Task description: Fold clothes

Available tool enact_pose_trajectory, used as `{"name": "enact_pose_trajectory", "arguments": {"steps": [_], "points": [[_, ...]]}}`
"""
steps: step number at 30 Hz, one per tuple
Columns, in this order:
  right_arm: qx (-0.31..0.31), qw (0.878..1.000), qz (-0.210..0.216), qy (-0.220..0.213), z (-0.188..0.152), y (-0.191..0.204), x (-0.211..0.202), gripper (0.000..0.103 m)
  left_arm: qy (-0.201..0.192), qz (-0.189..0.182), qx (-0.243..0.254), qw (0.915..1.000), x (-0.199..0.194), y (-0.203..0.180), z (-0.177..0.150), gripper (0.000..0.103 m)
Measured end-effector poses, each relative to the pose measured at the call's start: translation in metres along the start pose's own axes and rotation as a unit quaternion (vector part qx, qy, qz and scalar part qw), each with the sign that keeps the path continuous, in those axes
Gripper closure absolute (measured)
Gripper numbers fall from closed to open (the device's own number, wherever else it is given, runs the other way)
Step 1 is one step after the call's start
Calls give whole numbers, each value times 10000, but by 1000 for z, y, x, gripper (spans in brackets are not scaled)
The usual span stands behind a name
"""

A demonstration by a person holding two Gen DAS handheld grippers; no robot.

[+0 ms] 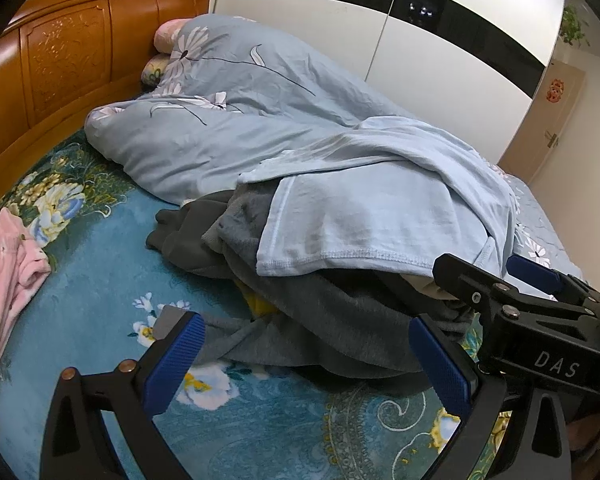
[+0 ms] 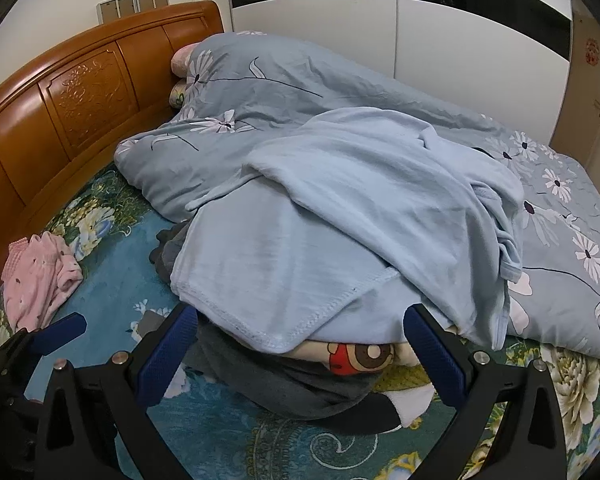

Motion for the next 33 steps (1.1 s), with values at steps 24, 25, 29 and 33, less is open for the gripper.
{"name": "enact_pose_trajectory", "arguments": {"steps": [24, 25, 29, 33], "points": [[-408, 9990, -122, -108, 12, 16, 1, 0, -44, -144, -117, 9998, 3, 7, 4, 0], [-422, 9990, -108, -101, 13, 17, 2, 0, -52, -139, -109, 9998, 2, 7, 4, 0], [-502, 9987, -59, -104, 14, 22, 2, 0, -84, -149, -128, 9998, 0, 10, 4, 0], [-631, 9978, -120, -154, 21, 23, 3, 0, -108, -149, -130, 9997, -5, 16, 3, 0]]}}
Point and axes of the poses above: each gripper's, at about its wrist camera, not at the fingertips, and x roughly the way its jaws point, y to its left, z to its top, the point moved 2 cm from there along x, roughly the way its jaws point, and after that the axes turned 10 degrees about -y, right-handed, at the moved point
